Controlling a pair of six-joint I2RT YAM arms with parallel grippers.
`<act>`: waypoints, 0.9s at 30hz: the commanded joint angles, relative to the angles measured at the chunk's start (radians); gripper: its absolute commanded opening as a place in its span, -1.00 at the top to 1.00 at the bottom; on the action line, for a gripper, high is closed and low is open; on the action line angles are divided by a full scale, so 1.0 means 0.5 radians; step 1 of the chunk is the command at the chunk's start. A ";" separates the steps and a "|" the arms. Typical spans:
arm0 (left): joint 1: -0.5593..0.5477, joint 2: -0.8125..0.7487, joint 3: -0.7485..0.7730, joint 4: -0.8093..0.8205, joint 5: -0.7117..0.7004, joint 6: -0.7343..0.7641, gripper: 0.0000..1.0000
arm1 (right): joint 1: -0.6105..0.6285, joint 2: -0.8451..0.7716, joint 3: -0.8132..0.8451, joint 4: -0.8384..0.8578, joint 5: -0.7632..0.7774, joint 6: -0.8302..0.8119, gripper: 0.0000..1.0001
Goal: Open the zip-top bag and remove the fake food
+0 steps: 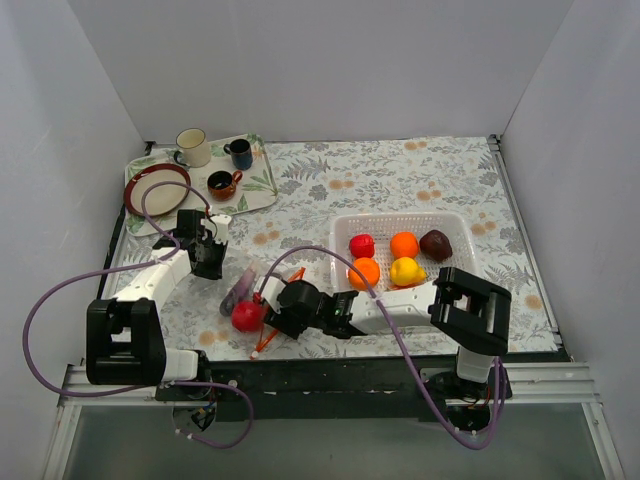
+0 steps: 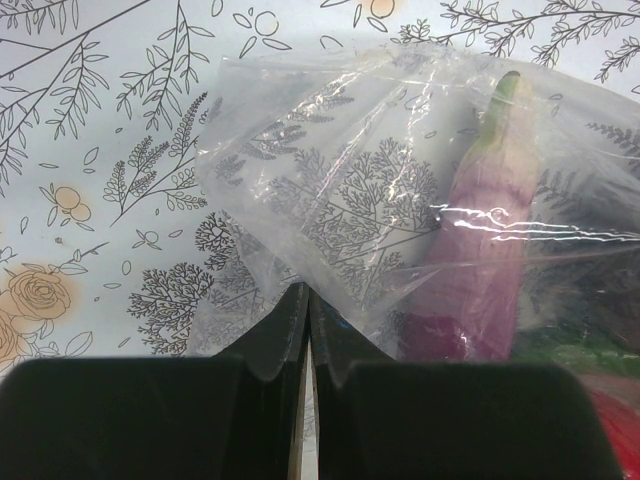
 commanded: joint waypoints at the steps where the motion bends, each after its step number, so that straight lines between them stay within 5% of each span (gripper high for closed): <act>1: -0.005 -0.048 -0.004 0.025 -0.017 -0.012 1.00 | -0.031 -0.028 -0.010 0.080 -0.009 0.026 -0.18; 6: -0.005 -0.060 -0.004 0.022 -0.017 0.000 1.00 | -0.046 -0.056 0.015 0.009 -0.027 0.017 0.12; 12: -0.005 -0.045 0.008 0.019 -0.020 0.012 1.00 | -0.059 -0.252 0.021 -0.168 -0.009 0.032 0.97; 27: -0.005 -0.035 -0.025 0.071 -0.024 0.043 1.00 | -0.062 -1.323 -0.314 -1.061 0.365 0.394 0.97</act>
